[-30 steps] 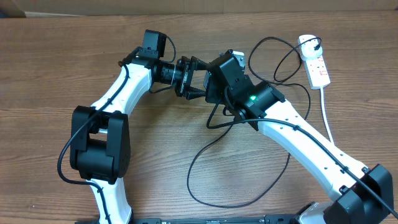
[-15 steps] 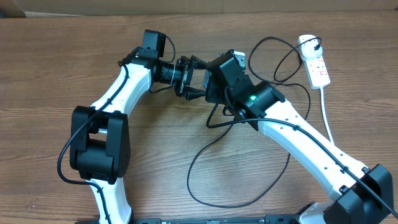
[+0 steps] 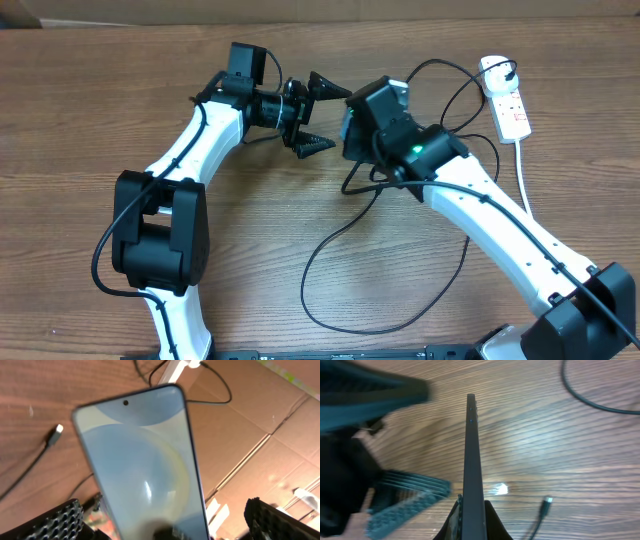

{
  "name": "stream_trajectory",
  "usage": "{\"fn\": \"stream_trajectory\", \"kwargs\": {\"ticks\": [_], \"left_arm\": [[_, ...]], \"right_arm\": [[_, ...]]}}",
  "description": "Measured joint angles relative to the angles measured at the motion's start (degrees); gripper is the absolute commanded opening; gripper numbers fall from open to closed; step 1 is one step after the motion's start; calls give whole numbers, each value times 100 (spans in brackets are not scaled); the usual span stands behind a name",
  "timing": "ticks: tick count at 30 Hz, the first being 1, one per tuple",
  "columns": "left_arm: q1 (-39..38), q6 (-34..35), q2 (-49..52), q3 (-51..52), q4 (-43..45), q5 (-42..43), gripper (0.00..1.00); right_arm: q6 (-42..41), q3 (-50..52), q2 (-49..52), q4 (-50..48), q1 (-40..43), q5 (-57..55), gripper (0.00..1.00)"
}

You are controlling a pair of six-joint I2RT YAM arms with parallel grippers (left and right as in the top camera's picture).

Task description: Plug charger to phone and switch on socket

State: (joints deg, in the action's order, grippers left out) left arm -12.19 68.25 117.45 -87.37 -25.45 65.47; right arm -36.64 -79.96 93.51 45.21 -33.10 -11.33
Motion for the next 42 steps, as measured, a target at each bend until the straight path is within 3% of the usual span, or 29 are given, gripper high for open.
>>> {"fn": "stream_trajectory", "kwargs": {"ticks": [6, 10, 13, 18, 26, 30, 34, 42], "left_arm": [[299, -761, -175, 0, -33, -85, 100], [483, -1600, -903, 0, -313, -197, 100], [511, -2518, -1788, -42, -1222, -573, 100], [452, -3687, -3311, -81, -2981, -1985, 99], [48, -4419, -3956, -9, -4050, -3272, 100], [-356, -4465, -3954, 492, -3816, -3624, 100], [-542, -4133, -3943, 927, -2835, -3790, 100], [-531, -1974, -3923, 988, -817, -4070, 100]], "right_arm": [[9, -46, 0, 295, 695, 334, 4], [15, -168, 0, 210, 1150, 1023, 4], [24, -170, -2, 63, 1410, 1799, 4], [-103, -177, -2, -450, 1864, 3331, 4], [-616, -177, -2, -1016, 2269, 4771, 4], [-774, -177, -2, -1169, 2291, 5272, 4], [-966, -179, -2, -1176, 2291, 5480, 4], [-1744, -177, -2, -1314, 2288, 5587, 4]]}}
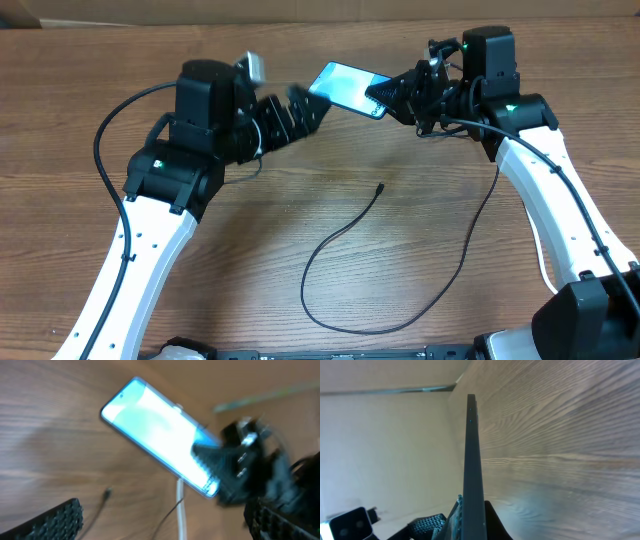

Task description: Plug charger to phone and switch on socket

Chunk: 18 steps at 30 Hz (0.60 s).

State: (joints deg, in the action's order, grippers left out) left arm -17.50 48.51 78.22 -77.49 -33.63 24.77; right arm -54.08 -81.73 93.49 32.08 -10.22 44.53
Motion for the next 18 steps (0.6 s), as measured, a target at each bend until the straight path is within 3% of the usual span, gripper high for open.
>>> {"fn": "stream_trajectory", "kwargs": {"ticks": [5, 7, 9, 13, 18], "left_arm": [[0, 1906, 122, 0, 223, -20, 98], [0, 2793, 256, 0, 227, -20, 79], [0, 3438, 396, 0, 234, -20, 69], [0, 4527, 734, 7, 498, 122, 68], [0, 5064, 1047, 13, 1189, 507, 75]], "right_arm": [[-951, -2, 0, -155, 0, 28, 4], [-1331, 0, 0, -192, -7, 55, 4], [-1617, 0, 0, -286, -31, 94, 4], [-1991, 0, 0, -387, -125, 160, 4], [-2177, 0, 0, -385, -267, 197, 4]]}}
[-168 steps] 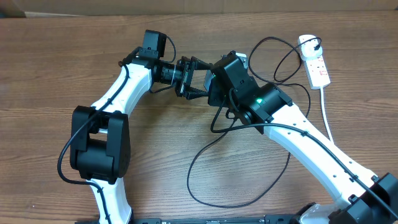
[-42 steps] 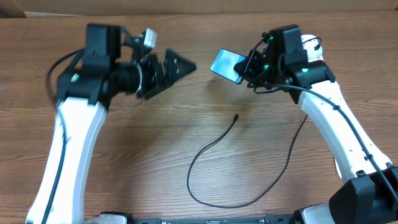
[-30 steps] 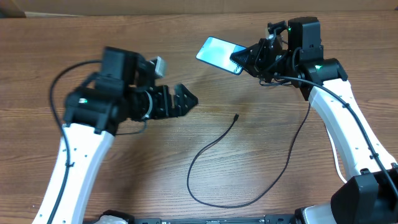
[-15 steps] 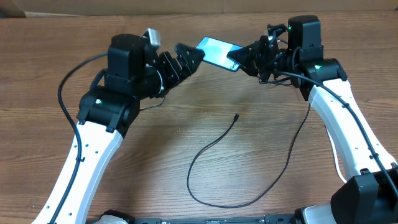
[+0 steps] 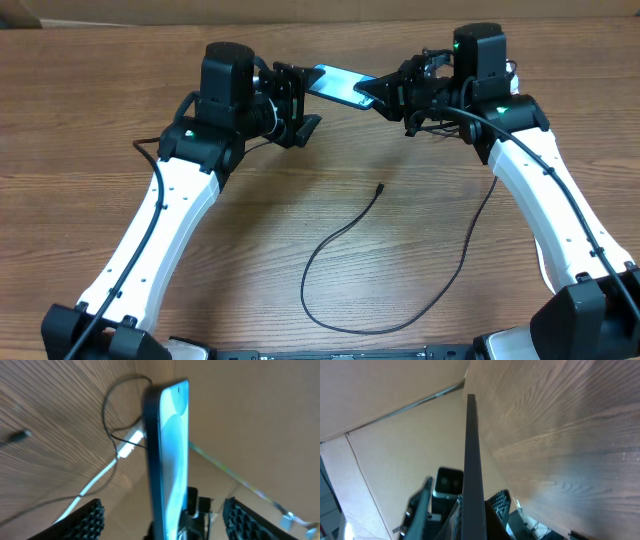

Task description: Plug charger to phone and switch on socket

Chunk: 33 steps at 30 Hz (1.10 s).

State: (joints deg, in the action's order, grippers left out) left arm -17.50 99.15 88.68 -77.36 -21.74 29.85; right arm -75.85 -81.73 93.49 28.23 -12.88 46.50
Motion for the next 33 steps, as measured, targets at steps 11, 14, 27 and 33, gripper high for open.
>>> {"fn": "stream_trajectory", "kwargs": {"ticks": [11, 14, 27, 33], "left_arm": [[0, 289, 61, 0, 291, 426, 57], [0, 295, 61, 0, 291, 468, 54], [0, 295, 61, 0, 289, 511, 42], [0, 295, 61, 0, 289, 511, 31]], "right_arm": [[-74, -2, 0, 0, -105, 140, 4], [-85, 0, 0, 0, -103, 214, 4], [-101, 0, 2, 2, -105, 514, 4], [-105, 0, 0, -11, -105, 603, 4]]}}
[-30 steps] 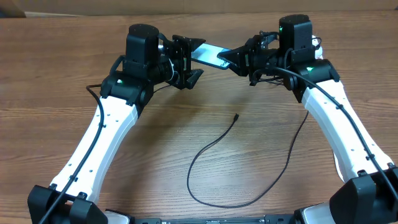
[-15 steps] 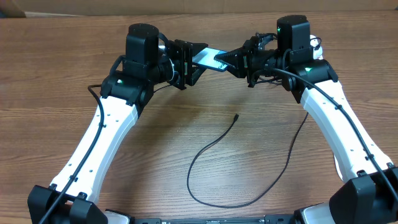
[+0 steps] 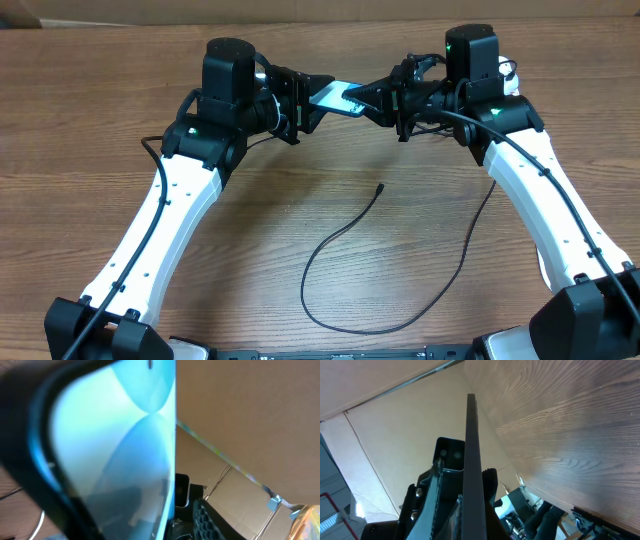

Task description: Plug charger to phone and switch on socket

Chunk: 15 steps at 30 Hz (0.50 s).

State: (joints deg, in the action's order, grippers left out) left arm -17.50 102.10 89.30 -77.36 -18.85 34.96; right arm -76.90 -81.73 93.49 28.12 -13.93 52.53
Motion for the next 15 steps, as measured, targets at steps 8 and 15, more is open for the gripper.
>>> {"fn": "stream_trajectory", "kwargs": {"ticks": [8, 15], "left_arm": [[0, 11, 0, 13, -57, 9, 14], [0, 22, 0, 15, -57, 22, 5]], "right_arm": [[-2, -7, 0, -46, 9, 7, 4], [-66, -13, 0, -42, 13, 52, 20]]}}
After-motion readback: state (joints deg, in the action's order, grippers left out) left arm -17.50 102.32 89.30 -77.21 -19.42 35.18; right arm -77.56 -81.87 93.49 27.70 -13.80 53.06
